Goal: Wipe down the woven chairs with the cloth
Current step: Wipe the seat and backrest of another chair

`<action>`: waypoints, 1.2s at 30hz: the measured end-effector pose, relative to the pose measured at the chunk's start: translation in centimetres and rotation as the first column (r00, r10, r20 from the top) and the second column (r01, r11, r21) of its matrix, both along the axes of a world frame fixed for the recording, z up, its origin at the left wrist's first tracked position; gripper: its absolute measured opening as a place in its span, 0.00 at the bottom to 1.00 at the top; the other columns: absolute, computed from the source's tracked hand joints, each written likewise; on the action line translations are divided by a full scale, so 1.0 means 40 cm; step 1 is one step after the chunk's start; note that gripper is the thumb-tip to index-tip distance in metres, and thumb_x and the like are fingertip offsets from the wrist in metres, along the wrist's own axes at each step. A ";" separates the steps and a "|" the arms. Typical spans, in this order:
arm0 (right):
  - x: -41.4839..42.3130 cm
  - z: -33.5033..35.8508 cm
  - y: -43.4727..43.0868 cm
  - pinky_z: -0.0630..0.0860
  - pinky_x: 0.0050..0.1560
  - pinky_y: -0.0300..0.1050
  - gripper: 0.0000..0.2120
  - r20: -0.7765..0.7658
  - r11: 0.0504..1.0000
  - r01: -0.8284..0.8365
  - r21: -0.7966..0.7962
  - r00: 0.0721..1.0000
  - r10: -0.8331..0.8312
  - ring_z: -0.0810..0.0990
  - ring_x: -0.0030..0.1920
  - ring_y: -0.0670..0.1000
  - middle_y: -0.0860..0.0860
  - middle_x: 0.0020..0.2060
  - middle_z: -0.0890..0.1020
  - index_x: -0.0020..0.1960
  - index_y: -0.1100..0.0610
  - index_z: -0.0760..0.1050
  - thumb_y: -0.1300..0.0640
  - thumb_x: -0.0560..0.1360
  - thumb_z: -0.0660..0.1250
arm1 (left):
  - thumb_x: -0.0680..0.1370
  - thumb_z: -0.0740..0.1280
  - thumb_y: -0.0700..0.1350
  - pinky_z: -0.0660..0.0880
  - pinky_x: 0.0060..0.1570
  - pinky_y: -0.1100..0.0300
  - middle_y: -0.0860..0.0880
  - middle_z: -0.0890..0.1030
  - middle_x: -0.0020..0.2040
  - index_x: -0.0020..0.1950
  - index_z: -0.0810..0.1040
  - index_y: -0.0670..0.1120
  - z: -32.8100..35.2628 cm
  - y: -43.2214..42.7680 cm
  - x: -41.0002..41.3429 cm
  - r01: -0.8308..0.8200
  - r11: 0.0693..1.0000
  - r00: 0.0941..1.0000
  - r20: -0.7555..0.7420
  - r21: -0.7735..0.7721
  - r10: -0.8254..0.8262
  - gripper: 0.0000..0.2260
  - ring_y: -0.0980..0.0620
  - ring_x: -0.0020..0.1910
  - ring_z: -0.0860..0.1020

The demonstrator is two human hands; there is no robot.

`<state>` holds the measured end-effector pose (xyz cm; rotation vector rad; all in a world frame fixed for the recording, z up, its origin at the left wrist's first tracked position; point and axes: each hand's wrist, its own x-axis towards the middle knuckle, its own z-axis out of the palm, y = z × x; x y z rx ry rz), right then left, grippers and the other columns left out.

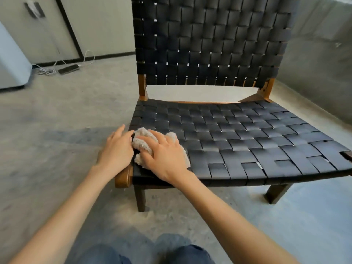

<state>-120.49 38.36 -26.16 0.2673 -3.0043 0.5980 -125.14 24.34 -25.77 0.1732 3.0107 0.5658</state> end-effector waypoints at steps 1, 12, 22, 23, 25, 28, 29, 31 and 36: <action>-0.002 -0.001 -0.005 0.56 0.71 0.55 0.22 0.004 1.000 0.021 -0.002 1.000 -0.021 0.63 0.70 0.54 0.46 0.73 0.64 0.73 0.42 0.64 0.46 0.79 0.55 | 0.82 0.53 0.43 0.60 0.70 0.46 0.48 0.56 0.77 0.74 0.63 0.50 -0.001 -0.001 0.003 -0.002 0.999 1.000 0.003 0.034 0.002 0.19 0.43 0.74 0.57; 0.119 0.004 0.371 0.61 0.67 0.49 0.21 0.021 0.887 0.452 0.089 0.890 -0.456 0.71 0.60 0.56 0.49 0.65 0.75 0.68 0.46 0.73 0.52 0.74 0.63 | 0.84 0.50 0.47 0.58 0.71 0.48 0.46 0.56 0.77 0.75 0.62 0.48 0.002 0.047 0.016 0.043 0.985 0.997 0.055 0.166 -0.053 0.19 0.45 0.75 0.56; -0.040 -0.017 -0.021 0.63 0.65 0.52 0.23 0.040 0.986 0.129 -0.104 0.991 -0.126 0.66 0.64 0.57 0.48 0.69 0.70 0.71 0.47 0.67 0.47 0.78 0.50 | 0.83 0.54 0.42 0.63 0.67 0.54 0.41 0.69 0.71 0.74 0.65 0.42 0.003 0.023 0.026 -0.137 0.884 0.991 0.072 0.448 0.117 0.18 0.43 0.69 0.67; -0.071 -0.016 -0.044 0.60 0.66 0.52 0.22 0.050 0.980 0.147 -0.137 0.989 -0.141 0.65 0.65 0.57 0.48 0.70 0.70 0.71 0.47 0.67 0.47 0.79 0.51 | 0.83 0.54 0.41 0.64 0.66 0.53 0.41 0.70 0.70 0.73 0.65 0.42 0.001 0.023 0.024 -0.141 0.881 0.990 0.061 0.452 0.127 0.18 0.43 0.69 0.68; -0.122 -0.015 -0.061 0.56 0.67 0.53 0.21 0.081 0.967 0.188 -0.169 0.981 -0.176 0.64 0.67 0.58 0.48 0.70 0.70 0.70 0.47 0.69 0.47 0.79 0.52 | 0.83 0.54 0.40 0.65 0.66 0.53 0.41 0.70 0.70 0.74 0.63 0.43 -0.003 0.024 0.019 -0.150 0.891 0.988 0.042 0.428 0.146 0.19 0.43 0.68 0.68; -0.152 -0.027 -0.051 0.57 0.67 0.55 0.21 0.069 0.978 0.159 -0.131 0.986 -0.151 0.65 0.67 0.58 0.48 0.68 0.72 0.68 0.46 0.70 0.46 0.78 0.51 | 0.82 0.54 0.38 0.68 0.62 0.52 0.38 0.69 0.70 0.77 0.55 0.42 -0.004 0.029 0.014 -0.148 0.924 0.988 0.021 0.352 0.151 0.23 0.40 0.66 0.70; -0.155 -0.031 -0.046 0.58 0.67 0.55 0.22 0.066 0.979 0.155 -0.131 0.987 -0.147 0.66 0.66 0.58 0.48 0.68 0.73 0.68 0.46 0.71 0.46 0.77 0.51 | 0.82 0.54 0.38 0.67 0.61 0.52 0.38 0.69 0.70 0.77 0.54 0.42 -0.003 0.031 0.013 -0.131 0.939 0.991 0.004 0.318 0.137 0.23 0.39 0.66 0.69; -0.162 -0.038 -0.037 0.59 0.68 0.55 0.21 0.077 0.974 0.175 -0.144 0.983 -0.165 0.67 0.66 0.58 0.49 0.66 0.75 0.66 0.47 0.72 0.46 0.77 0.51 | 0.81 0.54 0.37 0.66 0.63 0.52 0.38 0.67 0.71 0.77 0.53 0.40 -0.003 0.036 0.014 -0.089 0.965 0.994 -0.037 0.248 0.101 0.24 0.40 0.68 0.67; -0.163 -0.048 0.016 0.63 0.65 0.53 0.19 0.073 0.963 0.252 -0.101 0.967 -0.245 0.72 0.61 0.58 0.50 0.61 0.78 0.61 0.50 0.76 0.48 0.76 0.53 | 0.81 0.55 0.39 0.60 0.71 0.53 0.44 0.55 0.77 0.75 0.60 0.44 -0.007 0.046 0.016 0.083 0.997 0.987 -0.137 0.004 -0.082 0.21 0.46 0.76 0.55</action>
